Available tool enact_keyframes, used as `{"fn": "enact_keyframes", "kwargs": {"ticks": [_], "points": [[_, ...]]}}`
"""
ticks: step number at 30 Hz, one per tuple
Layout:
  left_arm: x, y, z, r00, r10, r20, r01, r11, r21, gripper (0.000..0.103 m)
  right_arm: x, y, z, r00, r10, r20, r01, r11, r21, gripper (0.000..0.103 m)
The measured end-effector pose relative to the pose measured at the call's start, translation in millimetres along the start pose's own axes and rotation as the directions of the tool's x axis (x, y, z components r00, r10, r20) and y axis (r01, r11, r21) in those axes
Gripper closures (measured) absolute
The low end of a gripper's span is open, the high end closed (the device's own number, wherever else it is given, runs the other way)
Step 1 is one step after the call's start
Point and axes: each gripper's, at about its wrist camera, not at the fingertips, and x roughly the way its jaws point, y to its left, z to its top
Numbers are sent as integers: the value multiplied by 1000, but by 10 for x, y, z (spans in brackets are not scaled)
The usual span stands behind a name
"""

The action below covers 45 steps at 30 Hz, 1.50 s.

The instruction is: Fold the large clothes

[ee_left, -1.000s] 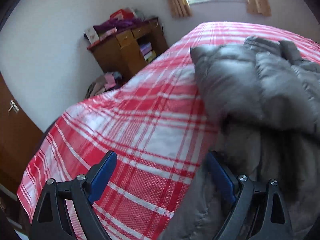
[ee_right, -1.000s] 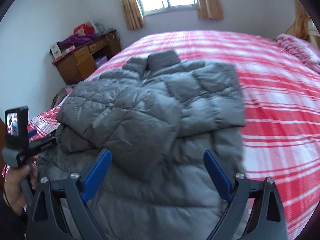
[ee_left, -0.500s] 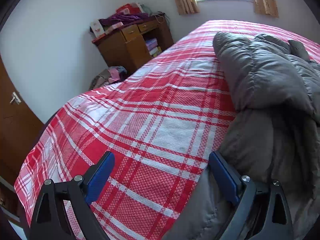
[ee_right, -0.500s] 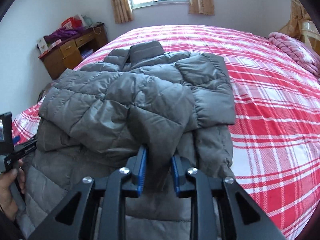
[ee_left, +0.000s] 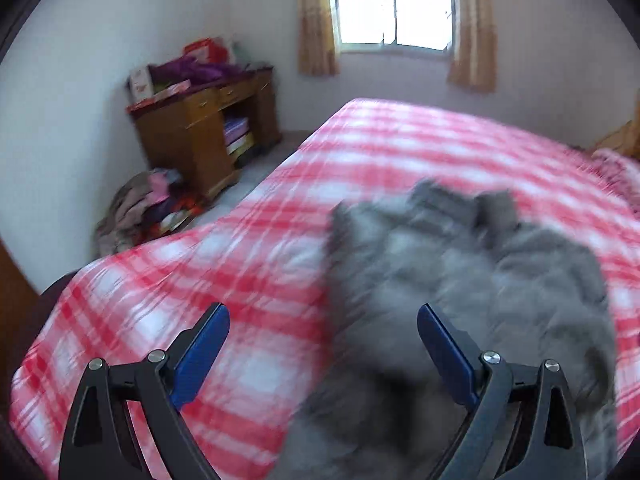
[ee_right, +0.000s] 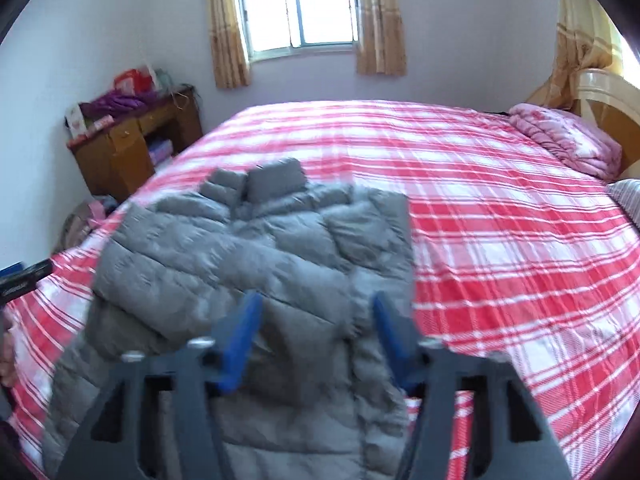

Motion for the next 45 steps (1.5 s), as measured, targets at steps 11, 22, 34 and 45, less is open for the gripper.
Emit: {"fn": "enact_keyframes", "kwargs": {"ticks": [11, 22, 34, 45], "points": [[1428, -367, -257, 981, 106, -165, -106, 994, 10, 8, 893, 357, -54, 1000, -12, -20, 13, 998, 55, 50], [1589, -256, -459, 977, 44, -210, -58, 996, -65, 1, 1224, 360, -332, 998, -28, -60, 29, 999, 16, 50], [1612, -319, -431, 974, 91, -207, -98, 995, -22, 1, 1391, 390, -391, 988, -81, -132, 80, 997, -11, 49], [991, -194, 43, 989, 82, -124, -89, 995, -54, 1, 1012, 324, -201, 995, -41, -88, 43, 999, 15, 46]]}}
